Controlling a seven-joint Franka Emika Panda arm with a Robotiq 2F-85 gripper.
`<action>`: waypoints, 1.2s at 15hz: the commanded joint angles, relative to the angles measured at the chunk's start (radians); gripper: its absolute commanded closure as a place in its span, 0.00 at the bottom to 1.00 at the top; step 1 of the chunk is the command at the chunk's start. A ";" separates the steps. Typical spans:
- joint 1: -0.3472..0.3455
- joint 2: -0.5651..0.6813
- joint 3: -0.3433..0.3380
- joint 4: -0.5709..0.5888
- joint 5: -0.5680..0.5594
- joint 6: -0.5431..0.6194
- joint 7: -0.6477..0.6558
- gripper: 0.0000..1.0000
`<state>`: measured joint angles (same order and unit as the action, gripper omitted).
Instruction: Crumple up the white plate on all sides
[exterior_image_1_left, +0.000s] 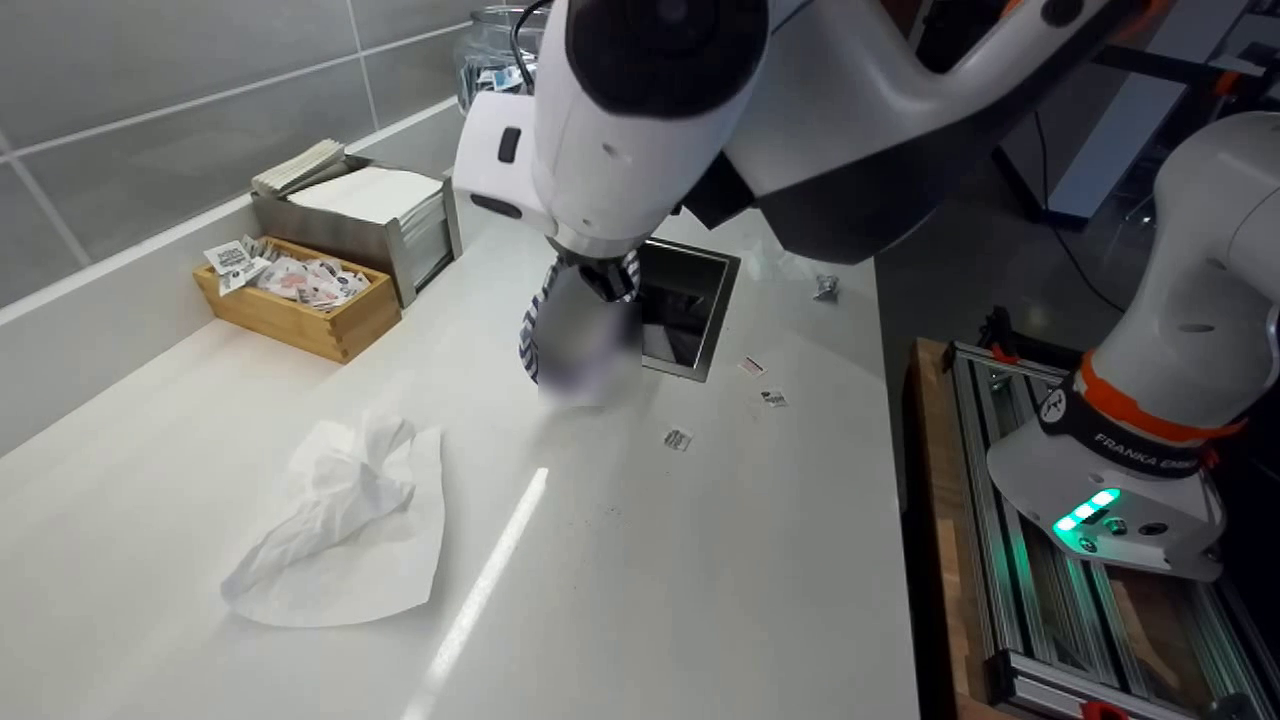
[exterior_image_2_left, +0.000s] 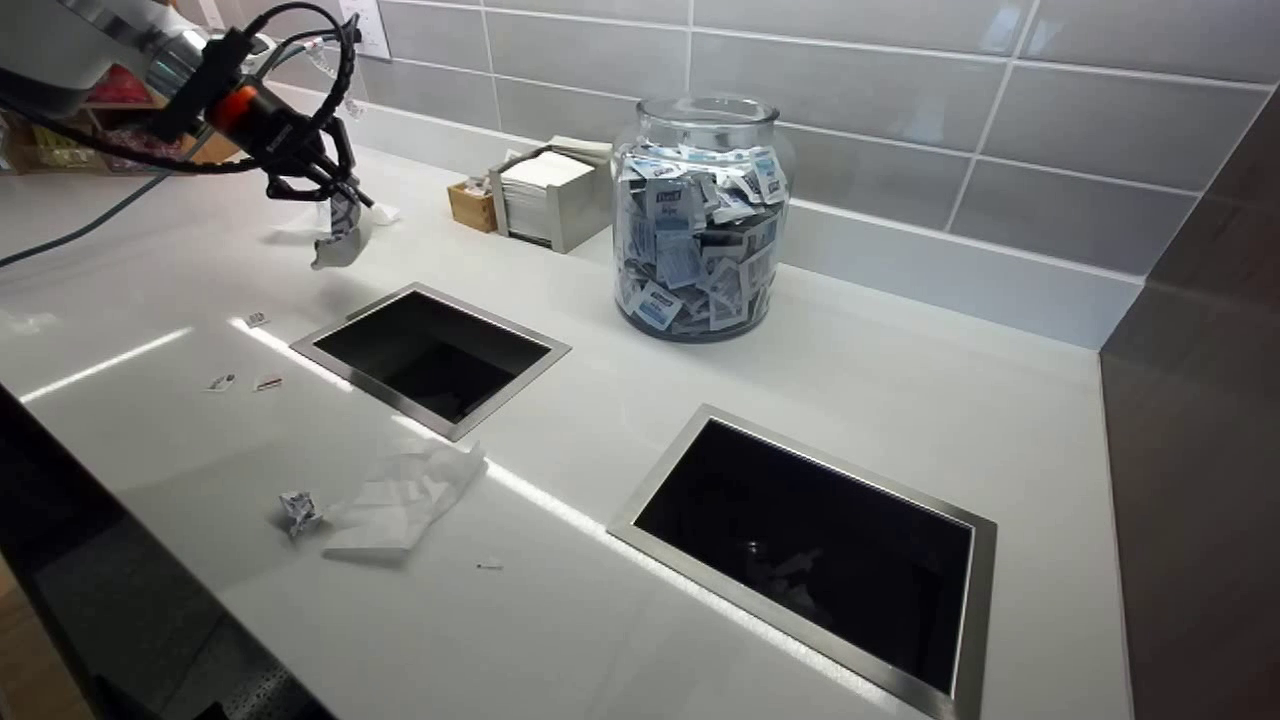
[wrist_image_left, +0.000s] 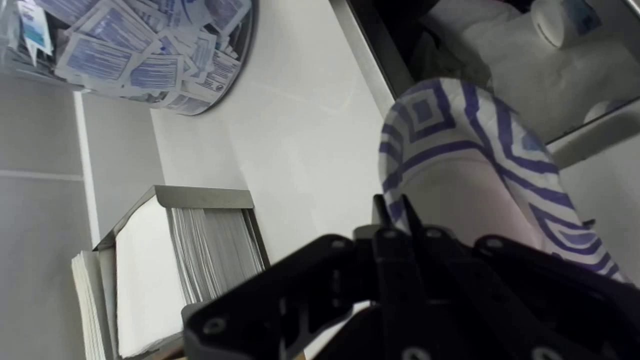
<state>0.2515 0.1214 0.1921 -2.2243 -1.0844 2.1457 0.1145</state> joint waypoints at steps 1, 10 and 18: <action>0.039 0.099 0.026 0.040 -0.159 -0.115 0.093 1.00; 0.126 0.340 0.048 0.116 -0.362 -0.374 0.338 1.00; 0.142 0.469 0.063 0.171 -0.393 -0.490 0.455 1.00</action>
<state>0.4013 0.5094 0.2446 -2.0850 -1.4578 1.6600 0.5106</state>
